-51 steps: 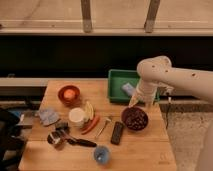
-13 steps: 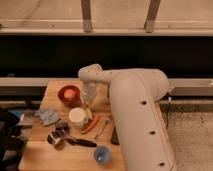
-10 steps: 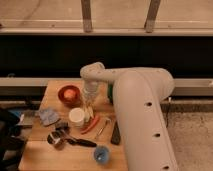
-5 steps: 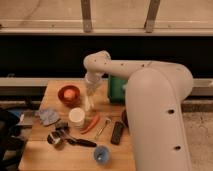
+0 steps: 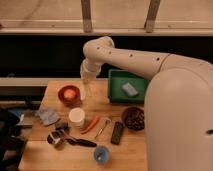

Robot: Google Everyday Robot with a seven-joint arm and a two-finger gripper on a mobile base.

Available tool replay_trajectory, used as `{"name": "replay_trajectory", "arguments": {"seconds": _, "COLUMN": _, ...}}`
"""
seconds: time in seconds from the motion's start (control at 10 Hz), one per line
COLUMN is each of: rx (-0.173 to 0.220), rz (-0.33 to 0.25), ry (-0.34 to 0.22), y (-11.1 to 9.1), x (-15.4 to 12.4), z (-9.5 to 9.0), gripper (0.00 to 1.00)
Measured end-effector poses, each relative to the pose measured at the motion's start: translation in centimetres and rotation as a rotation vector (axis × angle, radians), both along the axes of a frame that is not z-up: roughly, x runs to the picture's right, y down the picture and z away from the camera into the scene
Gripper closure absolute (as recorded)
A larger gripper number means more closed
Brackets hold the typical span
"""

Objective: Place banana in metal cup

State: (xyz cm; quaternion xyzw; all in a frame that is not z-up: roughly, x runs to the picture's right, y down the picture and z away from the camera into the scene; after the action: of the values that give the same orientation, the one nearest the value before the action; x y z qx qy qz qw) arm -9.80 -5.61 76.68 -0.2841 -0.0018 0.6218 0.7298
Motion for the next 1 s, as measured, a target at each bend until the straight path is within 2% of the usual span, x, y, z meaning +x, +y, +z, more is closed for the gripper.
{"name": "replay_trajectory", "arguments": {"seconds": 0.1, "rx": 0.018, "rz": -0.017, "ry": -0.044, "y": 0.1, "x": -1.1, "z": -1.9, "gripper": 0.96}}
{"name": "replay_trajectory", "arguments": {"seconds": 0.2, "rx": 0.021, "rz": -0.029, "ry": -0.069, "y": 0.5, "x": -1.8, "z": -3.0, "gripper": 0.96}}
{"name": "replay_trajectory", "arguments": {"seconds": 0.5, "rx": -0.002, "rz": -0.082, "ry": -0.160, "y": 3.8, "x": -4.9, "z": -6.5, "gripper": 0.96}}
{"name": "replay_trajectory", "arguments": {"seconds": 0.6, "rx": -0.022, "rz": -0.095, "ry": -0.188, "y": 4.8, "x": -5.6, "z": -7.2, "gripper": 0.96}}
{"name": "replay_trajectory", "arguments": {"seconds": 0.7, "rx": -0.078, "rz": -0.125, "ry": -0.260, "y": 6.7, "x": -6.7, "z": -8.5, "gripper": 0.96}}
{"name": "replay_trajectory", "arguments": {"seconds": 0.9, "rx": -0.152, "rz": -0.171, "ry": -0.338, "y": 8.9, "x": -7.9, "z": -9.8, "gripper": 0.96}}
{"name": "replay_trajectory", "arguments": {"seconds": 1.0, "rx": -0.162, "rz": -0.177, "ry": -0.350, "y": 9.2, "x": -8.1, "z": -10.1, "gripper": 0.96}}
